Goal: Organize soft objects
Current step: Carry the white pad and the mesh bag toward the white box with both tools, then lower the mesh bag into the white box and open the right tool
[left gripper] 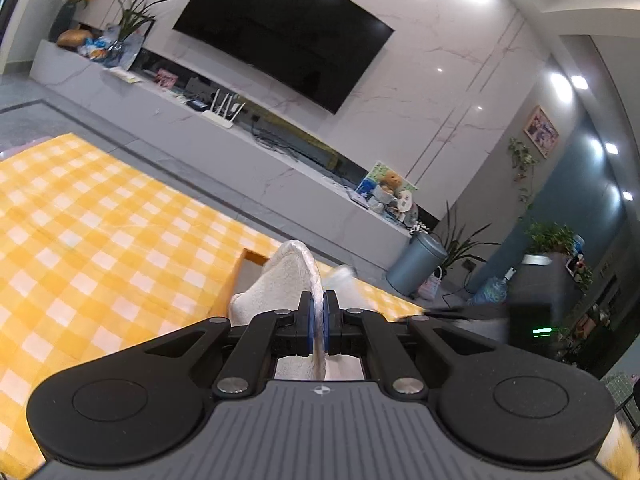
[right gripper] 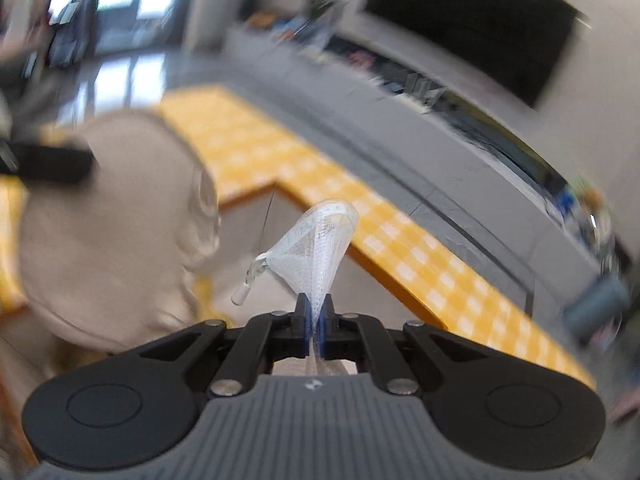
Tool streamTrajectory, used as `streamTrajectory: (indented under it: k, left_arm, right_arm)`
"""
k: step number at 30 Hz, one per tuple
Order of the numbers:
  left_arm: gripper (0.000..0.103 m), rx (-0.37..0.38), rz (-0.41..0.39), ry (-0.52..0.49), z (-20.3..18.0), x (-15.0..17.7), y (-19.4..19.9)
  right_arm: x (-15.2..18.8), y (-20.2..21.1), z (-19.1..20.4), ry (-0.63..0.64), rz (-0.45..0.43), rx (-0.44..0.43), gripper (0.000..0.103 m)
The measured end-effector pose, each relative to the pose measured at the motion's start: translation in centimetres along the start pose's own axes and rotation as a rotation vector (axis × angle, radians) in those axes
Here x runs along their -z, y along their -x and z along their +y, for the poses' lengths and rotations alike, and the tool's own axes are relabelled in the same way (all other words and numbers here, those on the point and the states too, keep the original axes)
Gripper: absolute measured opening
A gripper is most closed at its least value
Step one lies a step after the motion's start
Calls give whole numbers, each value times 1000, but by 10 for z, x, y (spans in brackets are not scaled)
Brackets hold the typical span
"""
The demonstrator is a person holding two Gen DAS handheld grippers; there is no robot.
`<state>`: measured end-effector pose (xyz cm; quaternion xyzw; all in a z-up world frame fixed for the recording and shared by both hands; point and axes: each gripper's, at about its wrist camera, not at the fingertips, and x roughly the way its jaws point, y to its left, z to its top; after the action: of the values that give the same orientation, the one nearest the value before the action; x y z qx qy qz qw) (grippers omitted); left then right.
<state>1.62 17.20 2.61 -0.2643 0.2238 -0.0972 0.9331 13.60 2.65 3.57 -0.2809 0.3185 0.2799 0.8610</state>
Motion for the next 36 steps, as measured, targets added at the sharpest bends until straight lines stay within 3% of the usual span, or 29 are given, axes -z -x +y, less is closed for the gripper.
streamTrajectory:
  k: [6, 10, 16, 17, 19, 20, 21, 23, 27, 30, 34, 36]
  left_arm:
    - [4, -1, -1, 25, 9, -1, 2]
    - [4, -8, 9, 32, 12, 0, 1]
    - [4, -16, 19, 22, 10, 0, -1]
    - [4, -17, 21, 15, 9, 0, -1]
    - [4, -17, 22, 7, 7, 1, 0]
    - [4, -17, 21, 4, 6, 0, 0]
    - [4, -17, 20, 0, 6, 0, 0]
    - [4, -21, 18, -6, 4, 0, 0]
    - [4, -36, 18, -25, -2, 1, 0]
    - [4, -61, -1, -22, -8, -1, 0]
    - [4, -30, -20, -72, -25, -8, 0]
    - [4, -17, -6, -95, -36, -12, -8]
  right_arm:
    - [7, -72, 15, 358, 135, -27, 1]
    - [12, -97, 0, 339, 222, -37, 1]
    - [12, -96, -11, 294, 184, -80, 3]
    - [13, -93, -10, 289, 182, -80, 6]
    - [15, -89, -9, 271, 174, -70, 25]
    - [15, -89, -8, 254, 170, -58, 46]
    - [20, -80, -6, 231, 162, -43, 58]
    - [23, -65, -12, 179, 127, -44, 60]
    - [26, -31, -18, 124, -11, 16, 97]
    - [33, 0, -16, 118, -110, 101, 100]
    - [46, 27, -11, 125, -146, 279, 100]
    - [55, 36, -15, 67, -160, 312, 100]
